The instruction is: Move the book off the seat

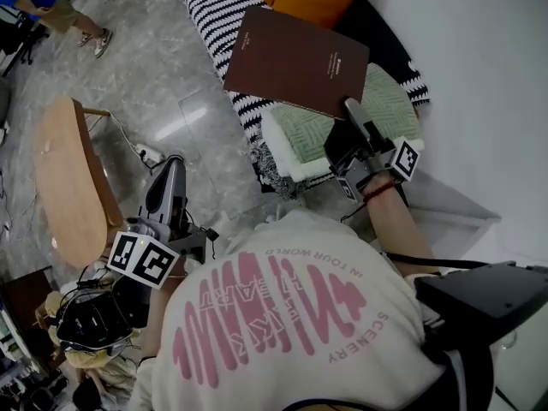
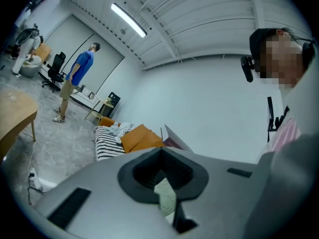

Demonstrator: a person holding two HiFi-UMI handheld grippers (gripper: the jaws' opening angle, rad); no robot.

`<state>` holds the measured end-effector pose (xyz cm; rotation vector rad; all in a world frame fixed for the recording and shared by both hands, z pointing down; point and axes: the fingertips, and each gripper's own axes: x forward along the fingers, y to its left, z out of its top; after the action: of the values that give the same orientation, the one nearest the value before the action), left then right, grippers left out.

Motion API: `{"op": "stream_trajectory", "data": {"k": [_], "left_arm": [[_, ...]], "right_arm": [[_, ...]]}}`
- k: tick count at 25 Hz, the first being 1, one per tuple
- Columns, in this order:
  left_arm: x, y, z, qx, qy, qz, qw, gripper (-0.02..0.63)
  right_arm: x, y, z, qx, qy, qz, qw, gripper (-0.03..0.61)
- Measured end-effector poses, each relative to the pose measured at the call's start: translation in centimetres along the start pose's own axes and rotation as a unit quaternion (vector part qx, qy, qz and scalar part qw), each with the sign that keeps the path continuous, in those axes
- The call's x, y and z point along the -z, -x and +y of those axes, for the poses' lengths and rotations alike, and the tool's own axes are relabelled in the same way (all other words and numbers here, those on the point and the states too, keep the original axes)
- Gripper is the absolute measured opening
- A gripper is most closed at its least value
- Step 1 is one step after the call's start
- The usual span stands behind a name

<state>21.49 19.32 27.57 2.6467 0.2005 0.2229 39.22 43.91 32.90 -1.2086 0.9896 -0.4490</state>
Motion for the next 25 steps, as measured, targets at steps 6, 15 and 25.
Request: {"op": "stream_trajectory", "data": {"k": [6,15,25], "left_arm": [[-0.7,2.0,0.8,-0.013,-0.001,-0.01,0.9999,0.008],[-2.0,5.3,0.2,-0.012,0.008,-0.065,0.9978,0.008],[-3.4,13.4,4.2,-0.104,0.009,-0.109,0.9885,0.008]], "right_arm": [[5.6,-4.0,3.2,-0.053,-0.016,0.071,0.996,0.158],[8.7,-5.8,4.6,-0.076,-0.019,0.134,0.988,0.158],[15.0,-10.3,3.9,-0.071,-0.038,0.199,0.977,0.158]]}}
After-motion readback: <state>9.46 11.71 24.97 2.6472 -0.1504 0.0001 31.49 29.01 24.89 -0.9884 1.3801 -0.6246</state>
